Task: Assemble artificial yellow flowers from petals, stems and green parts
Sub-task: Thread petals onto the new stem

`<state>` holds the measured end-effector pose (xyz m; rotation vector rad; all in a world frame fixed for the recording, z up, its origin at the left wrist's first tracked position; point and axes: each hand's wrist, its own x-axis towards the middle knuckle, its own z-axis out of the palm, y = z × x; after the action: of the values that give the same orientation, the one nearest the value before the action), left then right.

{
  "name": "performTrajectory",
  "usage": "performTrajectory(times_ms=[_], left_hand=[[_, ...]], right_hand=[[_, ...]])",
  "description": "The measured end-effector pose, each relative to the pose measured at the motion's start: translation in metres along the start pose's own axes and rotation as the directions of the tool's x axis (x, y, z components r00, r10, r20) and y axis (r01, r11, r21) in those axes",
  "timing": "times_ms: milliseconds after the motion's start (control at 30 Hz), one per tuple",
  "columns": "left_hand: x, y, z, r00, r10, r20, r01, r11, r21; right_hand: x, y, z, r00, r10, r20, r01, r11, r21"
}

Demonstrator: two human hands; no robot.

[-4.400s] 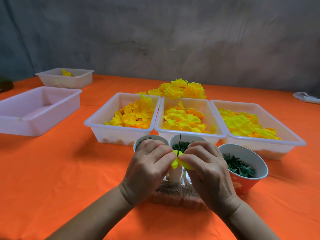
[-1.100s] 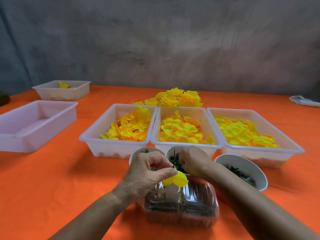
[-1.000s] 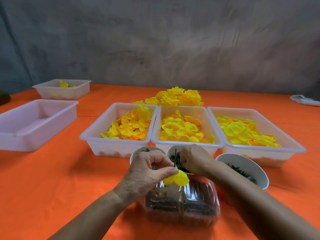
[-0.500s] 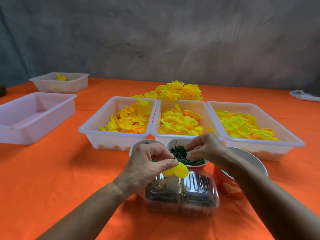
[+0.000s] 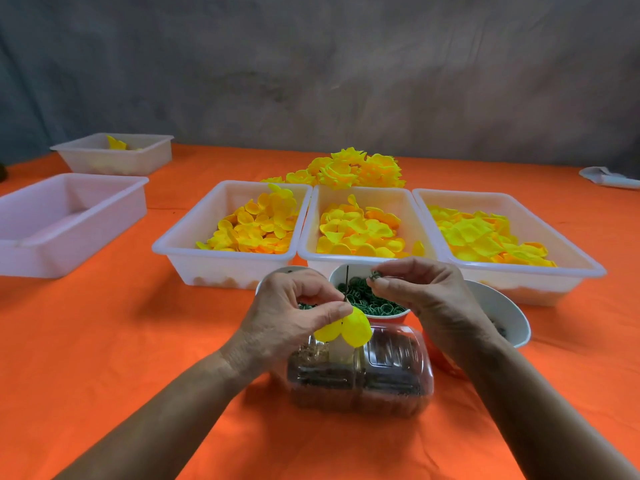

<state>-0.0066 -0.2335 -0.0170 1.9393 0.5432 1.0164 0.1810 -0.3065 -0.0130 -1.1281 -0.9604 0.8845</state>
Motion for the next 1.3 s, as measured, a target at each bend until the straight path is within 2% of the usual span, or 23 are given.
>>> performTrajectory(times_ms=[200,533,1033,1300], left_hand=[[-0.003,0.004,0.002,1.0,0.001,-0.024,-0.002,0.999,-0.032],[0.0,0.021,0.005,0.983,-0.025,-0.183,-0.007,0.985,-0.172],[-0.003,0.032,0.01,0.979,-0.108,-0.171,0.036,0.925,-0.378],[-0.003,0.033,0.011,0.974,-0.127,-0.189,0.042,0.917,-0.397]], right_hand=[[-0.007,-0.003,0.007,0.995,-0.1,0.015,0.098,0.988,0.12],[-0.017,-0.016,0.028,0.984,-0.18,0.012,0.177,0.975,0.133],[-0.022,-0.026,0.047,0.963,-0.264,0.049,0.259,0.961,0.093],[-0.024,-0.027,0.049,0.966,-0.253,0.058,0.25,0.967,0.044]])
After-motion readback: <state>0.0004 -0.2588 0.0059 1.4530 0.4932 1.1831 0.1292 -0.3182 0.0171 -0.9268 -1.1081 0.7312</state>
